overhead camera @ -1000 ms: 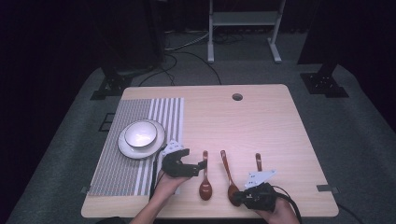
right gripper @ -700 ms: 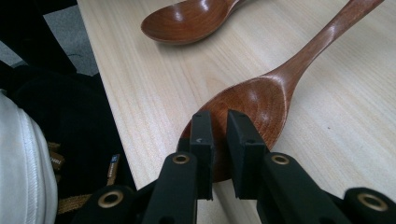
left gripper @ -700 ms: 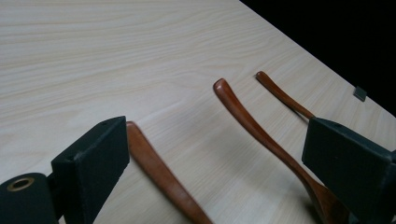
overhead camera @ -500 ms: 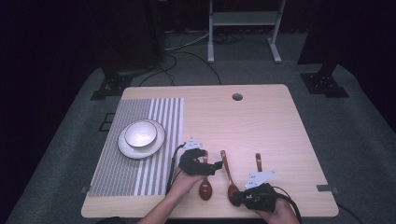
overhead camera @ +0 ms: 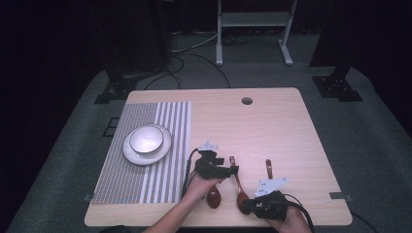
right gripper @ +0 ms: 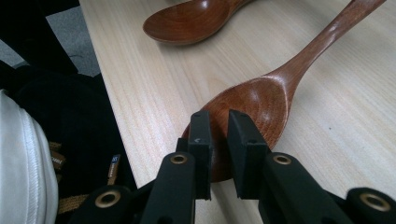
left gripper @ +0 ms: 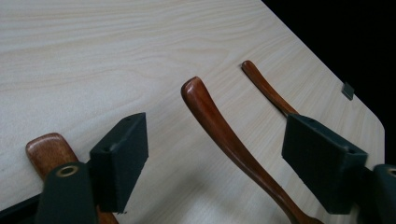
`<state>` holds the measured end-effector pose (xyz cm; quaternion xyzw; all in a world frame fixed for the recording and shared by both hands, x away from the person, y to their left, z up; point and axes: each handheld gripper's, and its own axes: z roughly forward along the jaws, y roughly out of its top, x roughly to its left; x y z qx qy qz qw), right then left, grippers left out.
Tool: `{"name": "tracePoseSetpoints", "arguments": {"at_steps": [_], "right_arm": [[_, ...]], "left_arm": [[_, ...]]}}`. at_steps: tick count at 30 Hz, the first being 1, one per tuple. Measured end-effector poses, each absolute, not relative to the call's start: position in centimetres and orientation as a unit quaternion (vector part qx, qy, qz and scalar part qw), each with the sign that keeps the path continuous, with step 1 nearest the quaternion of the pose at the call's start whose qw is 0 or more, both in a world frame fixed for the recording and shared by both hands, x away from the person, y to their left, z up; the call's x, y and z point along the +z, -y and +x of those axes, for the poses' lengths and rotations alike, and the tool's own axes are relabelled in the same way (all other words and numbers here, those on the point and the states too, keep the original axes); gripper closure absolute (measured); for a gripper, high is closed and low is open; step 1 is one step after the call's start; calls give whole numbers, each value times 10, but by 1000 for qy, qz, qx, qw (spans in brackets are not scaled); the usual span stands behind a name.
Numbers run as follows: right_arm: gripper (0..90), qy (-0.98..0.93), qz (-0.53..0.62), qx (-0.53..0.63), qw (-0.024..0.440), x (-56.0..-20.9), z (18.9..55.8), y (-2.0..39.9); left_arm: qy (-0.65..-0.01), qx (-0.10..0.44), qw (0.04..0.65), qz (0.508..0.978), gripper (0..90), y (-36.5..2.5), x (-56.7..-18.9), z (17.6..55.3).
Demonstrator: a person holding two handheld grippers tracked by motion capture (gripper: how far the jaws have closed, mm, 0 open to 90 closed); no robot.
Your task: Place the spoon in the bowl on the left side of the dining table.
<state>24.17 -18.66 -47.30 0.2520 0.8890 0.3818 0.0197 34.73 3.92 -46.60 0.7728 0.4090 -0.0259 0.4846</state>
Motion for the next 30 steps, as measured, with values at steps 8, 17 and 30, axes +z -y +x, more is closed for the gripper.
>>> {"name": "tracePoseSetpoints", "arguments": {"at_steps": [8, 17, 30], "right_arm": [[789, -889, 251, 383, 18, -473, 242, 187], [778, -888, 251, 384, 17, -473, 241, 187], [729, -885, 254, 390, 6, -474, 242, 189]], "left_arm": [[-402, -20, 487, 775, 431, -36, -463, 354], [-404, -72, 500, 763, 550, -37, -471, 362], [-411, -118, 541, 724, 730, -44, -476, 367]]}}
